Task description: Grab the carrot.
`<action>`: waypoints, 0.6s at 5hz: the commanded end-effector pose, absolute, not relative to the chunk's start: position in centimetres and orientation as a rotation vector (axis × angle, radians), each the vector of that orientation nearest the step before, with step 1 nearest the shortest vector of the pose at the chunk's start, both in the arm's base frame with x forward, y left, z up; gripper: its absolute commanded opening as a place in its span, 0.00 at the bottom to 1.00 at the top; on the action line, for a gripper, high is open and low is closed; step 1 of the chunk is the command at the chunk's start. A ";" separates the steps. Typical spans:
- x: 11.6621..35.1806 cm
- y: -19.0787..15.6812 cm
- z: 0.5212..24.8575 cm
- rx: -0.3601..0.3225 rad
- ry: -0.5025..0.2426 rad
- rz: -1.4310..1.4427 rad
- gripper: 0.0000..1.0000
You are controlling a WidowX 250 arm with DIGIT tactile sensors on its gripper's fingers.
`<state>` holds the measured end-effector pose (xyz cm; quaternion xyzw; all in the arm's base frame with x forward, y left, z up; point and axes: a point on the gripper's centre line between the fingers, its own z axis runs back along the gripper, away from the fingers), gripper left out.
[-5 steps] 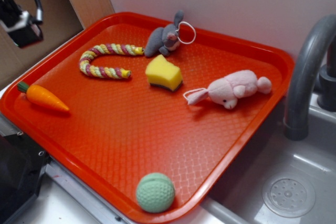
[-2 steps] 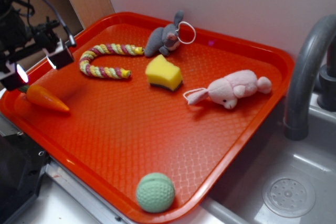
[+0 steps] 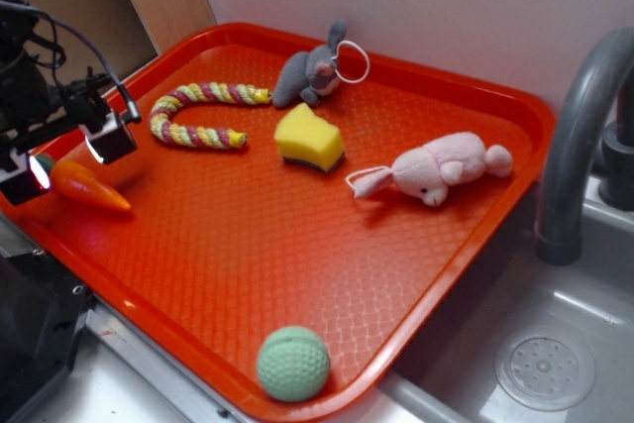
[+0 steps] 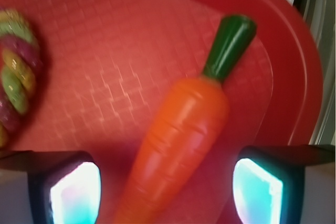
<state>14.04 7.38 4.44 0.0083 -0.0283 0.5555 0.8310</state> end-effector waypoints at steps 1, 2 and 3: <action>14.7 9.0 2.1 0.010 -0.079 1.129 1.00; 14.8 9.3 2.0 0.069 -0.103 1.076 0.00; 16.0 8.5 5.9 0.121 -0.060 0.820 0.00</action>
